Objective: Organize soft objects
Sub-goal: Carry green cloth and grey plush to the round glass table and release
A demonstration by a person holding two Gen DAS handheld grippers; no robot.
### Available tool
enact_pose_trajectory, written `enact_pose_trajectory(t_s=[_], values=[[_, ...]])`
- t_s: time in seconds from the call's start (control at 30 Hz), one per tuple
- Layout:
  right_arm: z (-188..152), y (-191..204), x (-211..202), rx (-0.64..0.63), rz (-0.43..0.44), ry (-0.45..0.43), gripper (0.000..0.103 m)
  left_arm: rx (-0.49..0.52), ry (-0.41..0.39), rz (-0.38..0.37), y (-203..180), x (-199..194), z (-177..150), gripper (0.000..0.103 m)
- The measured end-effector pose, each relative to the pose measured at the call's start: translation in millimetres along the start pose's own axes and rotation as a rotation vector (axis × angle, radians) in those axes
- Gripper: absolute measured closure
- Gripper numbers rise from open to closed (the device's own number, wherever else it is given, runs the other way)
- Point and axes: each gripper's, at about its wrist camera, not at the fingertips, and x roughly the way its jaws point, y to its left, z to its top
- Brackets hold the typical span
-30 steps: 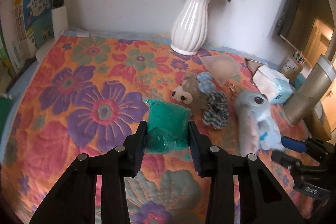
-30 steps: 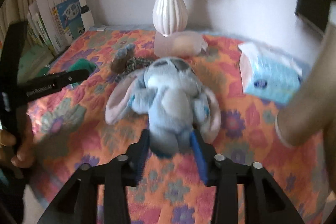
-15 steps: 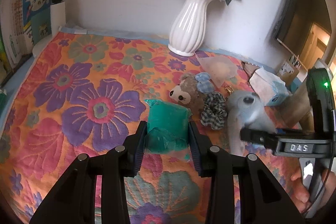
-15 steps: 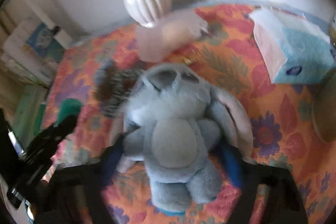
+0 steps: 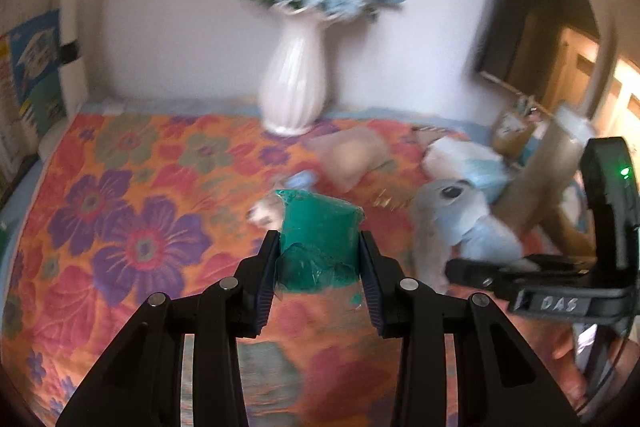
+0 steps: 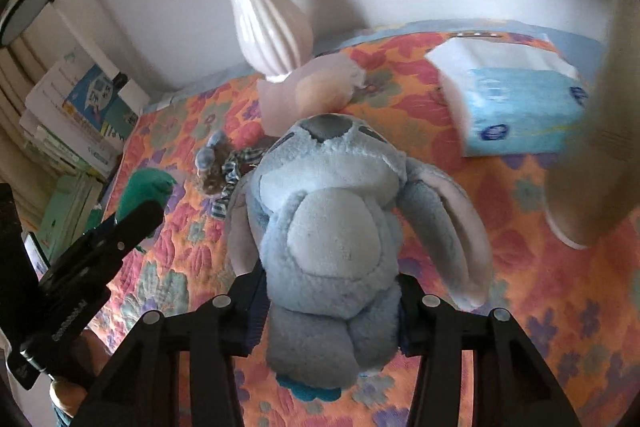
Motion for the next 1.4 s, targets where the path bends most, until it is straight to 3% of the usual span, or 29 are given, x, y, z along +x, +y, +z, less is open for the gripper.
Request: enact_pose_trajectory(t_s=[0.17, 0.43, 0.8, 1.17, 1.4], values=[[-9, -22, -24, 0.053, 0.090, 0.055, 0.055, 0.048, 0.001, -0.072, -37, -3, 7, 0.068], [-37, -83, -106, 0.092, -0.058, -0.030, 0.055, 0.141, 0.046, -0.266, -127, 0, 4, 0.068], [-58, -173, -202, 0.211, -0.156, -0.166, 0.055, 0.345, 0.027, -0.415, -249, -8, 11, 0.068], [-18, -244, -264, 0.294, -0.214, -0.335, 0.055, 0.403, -0.018, -0.477, -341, 20, 43, 0.068], [19, -287, -277, 0.358, -0.244, -0.418, 0.053, 0.361, -0.009, -0.453, -376, 60, 54, 0.068]])
